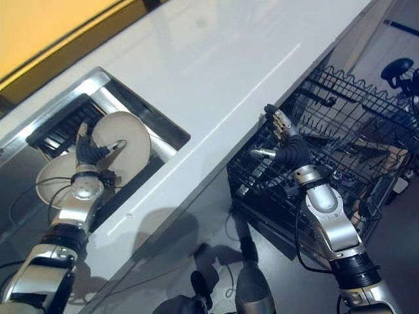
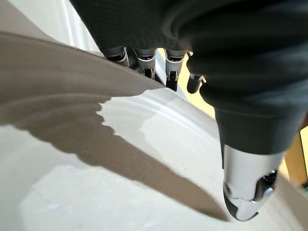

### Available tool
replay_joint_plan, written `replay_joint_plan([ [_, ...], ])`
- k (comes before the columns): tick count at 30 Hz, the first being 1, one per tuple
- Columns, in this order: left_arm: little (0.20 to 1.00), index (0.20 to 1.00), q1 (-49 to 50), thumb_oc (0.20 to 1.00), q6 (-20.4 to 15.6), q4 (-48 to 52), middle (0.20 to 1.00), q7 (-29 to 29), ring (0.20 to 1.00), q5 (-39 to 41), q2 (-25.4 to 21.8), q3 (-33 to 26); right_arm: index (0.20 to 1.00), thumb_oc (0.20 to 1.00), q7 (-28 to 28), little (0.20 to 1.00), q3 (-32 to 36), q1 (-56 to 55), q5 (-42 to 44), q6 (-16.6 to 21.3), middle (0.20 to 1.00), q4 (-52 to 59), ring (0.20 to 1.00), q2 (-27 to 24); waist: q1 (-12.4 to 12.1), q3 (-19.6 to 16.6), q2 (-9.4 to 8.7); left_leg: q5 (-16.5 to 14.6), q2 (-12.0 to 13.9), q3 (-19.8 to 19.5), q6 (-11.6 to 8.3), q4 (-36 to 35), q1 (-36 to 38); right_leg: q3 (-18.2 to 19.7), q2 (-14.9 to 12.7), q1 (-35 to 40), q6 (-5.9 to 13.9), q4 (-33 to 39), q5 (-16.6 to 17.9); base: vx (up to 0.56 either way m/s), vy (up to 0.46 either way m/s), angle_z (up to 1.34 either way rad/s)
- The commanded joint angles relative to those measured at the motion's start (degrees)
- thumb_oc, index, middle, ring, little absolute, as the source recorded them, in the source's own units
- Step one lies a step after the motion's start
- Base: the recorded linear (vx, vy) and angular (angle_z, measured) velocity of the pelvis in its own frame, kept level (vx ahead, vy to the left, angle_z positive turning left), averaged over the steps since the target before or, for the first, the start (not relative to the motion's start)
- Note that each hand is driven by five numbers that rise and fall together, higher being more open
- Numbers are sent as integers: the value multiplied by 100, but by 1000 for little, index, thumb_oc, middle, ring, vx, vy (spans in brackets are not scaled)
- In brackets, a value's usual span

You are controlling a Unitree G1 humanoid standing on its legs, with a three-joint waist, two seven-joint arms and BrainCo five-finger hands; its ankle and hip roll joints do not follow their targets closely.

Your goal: Pick up plates and place into dishwasher.

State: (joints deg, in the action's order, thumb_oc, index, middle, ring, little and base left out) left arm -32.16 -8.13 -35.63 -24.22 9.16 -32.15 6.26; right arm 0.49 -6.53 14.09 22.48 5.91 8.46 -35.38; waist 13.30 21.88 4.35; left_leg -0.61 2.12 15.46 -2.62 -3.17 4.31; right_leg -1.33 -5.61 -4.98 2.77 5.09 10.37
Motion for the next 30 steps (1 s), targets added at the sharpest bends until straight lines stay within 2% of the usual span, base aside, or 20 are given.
replay_joint_plan([
  [1, 1000, 1000, -802, 1000, 2, -476, 1000, -224, 1000, 181, -413, 298, 1000, 1000, -73, 1000, -163, 638, -54, 321, 1000, 132, 1000, 87, -10, -238, -374, 102, 311, -197, -200, 521, -670, 593, -670, -510, 784, -1046, -712, -48, 41, -4],
  [6, 1000, 1000, -1002, 1000, 185, -744, 1000, -172, 1000, 203, -484, 317, 1000, 1000, -62, 1000, -172, 725, -113, 306, 1000, 145, 1000, 112, 3, -238, -363, 115, 270, -189, -209, 481, -721, 579, -697, -576, 756, -1045, -717, -9, 36, -4],
  [11, 1000, 1000, -929, 1000, 770, -997, 1000, 867, 1000, 284, -439, 457, 1000, 1000, 26, 1000, -133, 793, -75, 187, 1000, 209, 1000, 42, 19, -266, -305, 104, 220, -208, -213, 456, -685, 564, -731, -539, 729, -1028, -741, 24, 54, 0],
  [14, 1000, 1000, -784, 1000, 894, -1123, 1000, 1412, 1000, 479, -408, 521, 1000, 1000, 104, 1000, -110, 791, -27, 148, 1000, 216, 1000, -56, 27, -311, -232, 83, 174, -212, -206, 408, -608, 533, -765, -453, 717, -982, -778, 45, 77, 1],
  [26, 1000, 1000, -209, 1000, 507, -640, 1000, 2603, 1000, 1089, -286, 658, 1000, 1000, 420, 1000, 79, 633, 111, 78, 1000, 276, 1000, -351, 27, -390, 75, 62, 17, -271, -183, 293, -397, 479, -871, -237, 699, -903, -847, 36, 70, 1],
  [27, 780, 780, -143, 780, 447, -516, 780, 2846, 780, 1121, -258, 672, 1000, 1000, 450, 1000, 124, 598, 101, 77, 1000, 286, 1000, -349, 17, -394, 100, 60, 5, -277, -179, 284, -386, 468, -888, -220, 700, -896, -847, 2, 34, 1],
  [28, 457, 457, -102, 457, 407, -410, 457, 3008, 457, 1194, -240, 711, 1000, 1000, 456, 1000, 142, 585, 100, 76, 1000, 300, 1000, -357, 15, -395, 115, 59, -7, -285, -176, 276, -383, 467, -893, -218, 700, -891, -843, -9, 34, 2],
  [29, 200, 200, -54, 200, 395, -302, 200, 3185, 200, 1191, -223, 735, 1000, 1000, 467, 1000, 172, 563, 101, 62, 1000, 319, 1000, -359, 10, -406, 127, 52, -17, -286, -170, 265, -376, 457, -900, -213, 704, -886, -846, -14, 26, 3],
  [30, 200, 200, -4, 200, 378, -190, 200, 3385, 200, 1202, -230, 762, 1000, 1000, 483, 1000, 197, 525, 93, 75, 1000, 324, 1000, -356, 6, -410, 143, 50, -20, -290, -167, 257, -364, 452, -903, -203, 705, -885, -847, -6, 21, 5],
])
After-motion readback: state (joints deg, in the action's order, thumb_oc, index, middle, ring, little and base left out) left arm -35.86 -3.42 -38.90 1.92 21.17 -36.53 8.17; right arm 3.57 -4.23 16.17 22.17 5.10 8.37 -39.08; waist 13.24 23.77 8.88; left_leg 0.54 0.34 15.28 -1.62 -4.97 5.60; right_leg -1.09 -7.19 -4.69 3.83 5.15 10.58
